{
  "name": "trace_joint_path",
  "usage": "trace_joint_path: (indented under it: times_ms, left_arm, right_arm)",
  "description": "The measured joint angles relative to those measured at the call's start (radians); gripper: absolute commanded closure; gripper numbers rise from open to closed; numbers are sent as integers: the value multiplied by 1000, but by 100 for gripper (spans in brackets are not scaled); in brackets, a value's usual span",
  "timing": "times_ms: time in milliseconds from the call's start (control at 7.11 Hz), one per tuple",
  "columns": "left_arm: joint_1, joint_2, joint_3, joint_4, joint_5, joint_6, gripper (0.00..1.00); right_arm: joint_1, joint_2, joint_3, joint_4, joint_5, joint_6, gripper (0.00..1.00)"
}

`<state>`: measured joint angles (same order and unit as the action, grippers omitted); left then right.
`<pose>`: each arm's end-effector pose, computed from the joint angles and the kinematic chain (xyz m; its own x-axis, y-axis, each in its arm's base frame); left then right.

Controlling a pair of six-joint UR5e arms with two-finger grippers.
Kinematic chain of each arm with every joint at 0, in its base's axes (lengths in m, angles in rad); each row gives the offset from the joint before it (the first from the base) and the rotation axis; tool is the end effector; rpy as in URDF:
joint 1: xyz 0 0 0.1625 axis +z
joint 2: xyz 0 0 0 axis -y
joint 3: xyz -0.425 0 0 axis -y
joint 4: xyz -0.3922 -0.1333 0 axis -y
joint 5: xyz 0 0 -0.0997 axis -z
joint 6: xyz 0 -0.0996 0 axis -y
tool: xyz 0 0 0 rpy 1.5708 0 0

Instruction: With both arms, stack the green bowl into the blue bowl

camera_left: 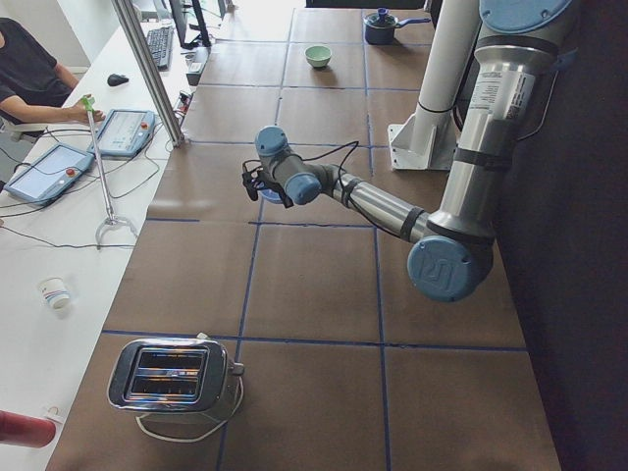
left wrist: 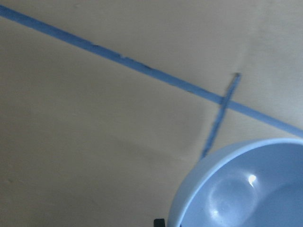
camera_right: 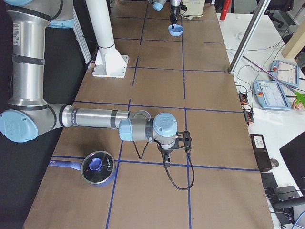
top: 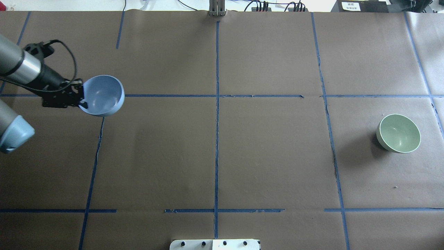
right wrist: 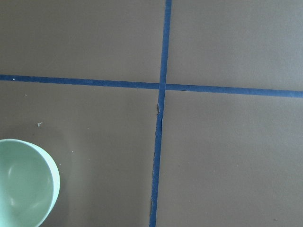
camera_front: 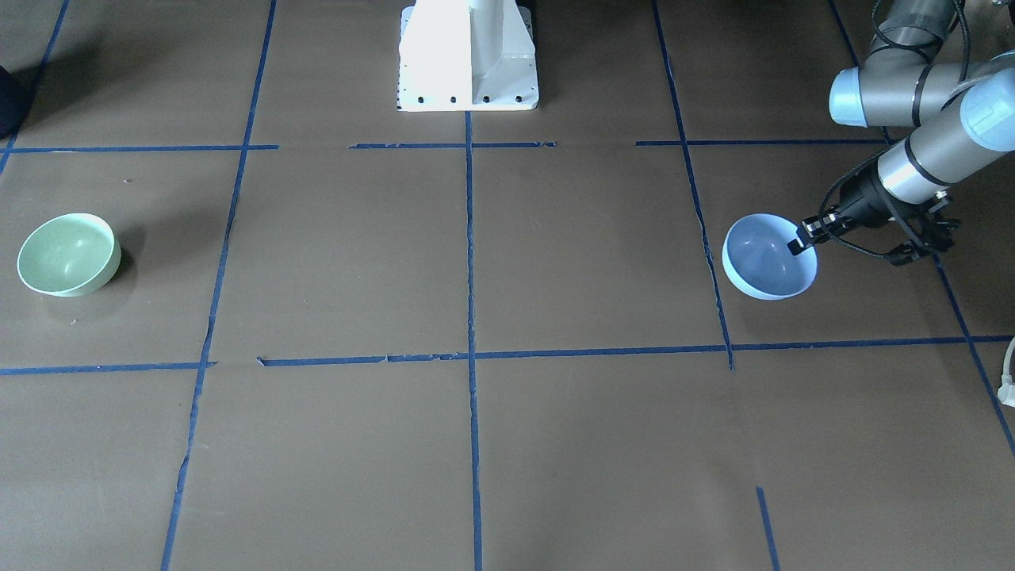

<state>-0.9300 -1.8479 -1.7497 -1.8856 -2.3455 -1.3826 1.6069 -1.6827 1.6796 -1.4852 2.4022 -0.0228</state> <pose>0.3014 -0.5106 0.3802 0.4739 -0.4119 -0.7783 0.1963 0.9110 -0.3626 0.0759 -0.4472 0.6447 0.6762 -0.0592 0.7343 -0.0206 0.9949 0.0992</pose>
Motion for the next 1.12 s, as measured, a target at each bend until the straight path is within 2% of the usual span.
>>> trace_joint_path:
  times_ms: [422, 703, 844, 984, 1125]
  left_arm:
    - [292, -257, 58, 32, 228, -306, 100]
    - [380, -348, 126, 10, 315, -346, 98]
    - [399, -368, 160, -17, 342, -349, 78]
    - [408, -378, 186, -43, 356, -349, 1]
    - [411, -382, 192, -55, 361, -345, 0]
  right_arm:
    - [-14, 6, 0, -1, -3, 11, 0]
    - [-20, 6, 0, -3, -3, 11, 0]
    - [-23, 6, 0, -3, 1, 12, 0]
    - [-25, 7, 2, -2, 6, 13, 0]
    - [-26, 15, 8, -1, 11, 14, 0]
